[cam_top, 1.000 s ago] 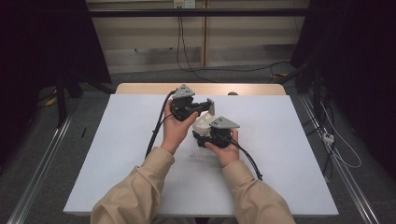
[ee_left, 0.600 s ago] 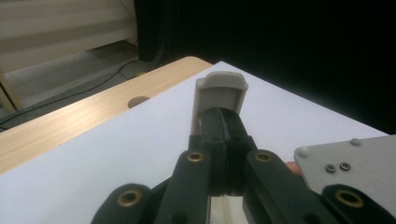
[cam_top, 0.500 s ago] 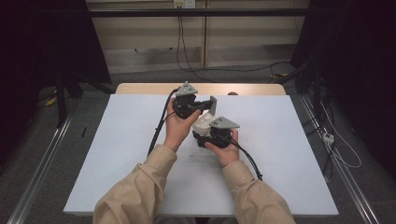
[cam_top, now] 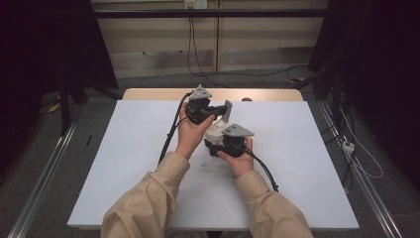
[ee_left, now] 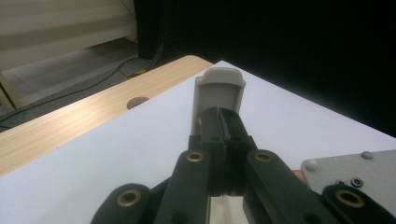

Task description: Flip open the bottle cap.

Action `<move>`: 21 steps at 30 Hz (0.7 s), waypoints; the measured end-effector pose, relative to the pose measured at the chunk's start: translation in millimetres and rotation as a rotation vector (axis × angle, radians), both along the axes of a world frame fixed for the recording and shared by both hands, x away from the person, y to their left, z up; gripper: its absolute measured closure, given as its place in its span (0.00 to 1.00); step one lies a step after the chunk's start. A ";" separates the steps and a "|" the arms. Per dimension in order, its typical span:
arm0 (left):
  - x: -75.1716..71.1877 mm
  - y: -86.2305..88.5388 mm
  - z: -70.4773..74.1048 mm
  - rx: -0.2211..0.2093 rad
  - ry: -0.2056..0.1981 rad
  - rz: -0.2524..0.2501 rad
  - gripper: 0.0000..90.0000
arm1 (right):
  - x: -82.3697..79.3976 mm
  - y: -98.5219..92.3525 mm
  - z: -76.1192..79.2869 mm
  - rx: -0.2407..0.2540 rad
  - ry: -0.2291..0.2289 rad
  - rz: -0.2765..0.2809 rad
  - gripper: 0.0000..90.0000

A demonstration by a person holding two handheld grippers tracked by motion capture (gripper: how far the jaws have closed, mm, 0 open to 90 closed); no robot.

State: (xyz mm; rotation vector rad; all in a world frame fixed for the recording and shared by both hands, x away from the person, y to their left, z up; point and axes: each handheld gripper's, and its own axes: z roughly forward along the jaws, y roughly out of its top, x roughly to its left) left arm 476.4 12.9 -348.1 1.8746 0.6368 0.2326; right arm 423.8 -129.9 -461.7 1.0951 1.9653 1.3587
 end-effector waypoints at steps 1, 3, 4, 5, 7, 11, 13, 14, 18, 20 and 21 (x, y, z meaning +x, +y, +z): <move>0.4 -0.5 -0.1 -0.002 0.001 0.001 1.00 | 0.1 -0.1 0.0 0.001 0.000 0.000 0.21; 1.5 -1.9 -0.8 0.004 0.003 0.001 1.00 | 0.1 -0.1 0.0 0.001 0.000 0.000 0.21; 2.3 -2.5 -1.7 0.010 0.004 0.000 1.00 | 0.2 -0.2 0.0 0.000 0.000 0.000 0.21; 3.0 -3.1 -2.8 0.014 0.007 0.001 1.00 | 0.3 -0.3 -0.1 0.000 -0.002 0.001 0.21; 4.4 -3.4 -4.5 0.016 0.013 0.001 1.00 | 0.5 -0.5 -0.1 0.000 -0.002 0.001 0.21; 5.9 -4.4 -6.5 0.012 0.017 0.001 1.00 | 0.5 -0.5 -0.1 0.000 -0.001 0.001 0.21; 6.2 -5.1 -6.8 0.013 0.018 0.004 1.00 | 0.5 -0.5 -0.1 0.000 -0.002 0.001 0.21; 6.5 -5.3 -7.1 0.012 0.019 0.004 1.00 | 0.5 -0.4 -0.1 -0.001 -0.002 0.001 0.21; 7.5 -6.6 -7.4 0.015 0.020 0.003 1.00 | 0.5 -0.5 -0.1 0.000 0.000 0.000 0.21; 7.9 -7.7 -7.7 0.015 0.020 0.004 1.00 | 0.4 -0.3 0.0 -0.001 0.000 0.000 0.21; 8.2 -8.0 -7.7 0.021 0.019 0.003 1.00 | 0.4 -0.3 -0.1 -0.001 -0.001 0.000 0.21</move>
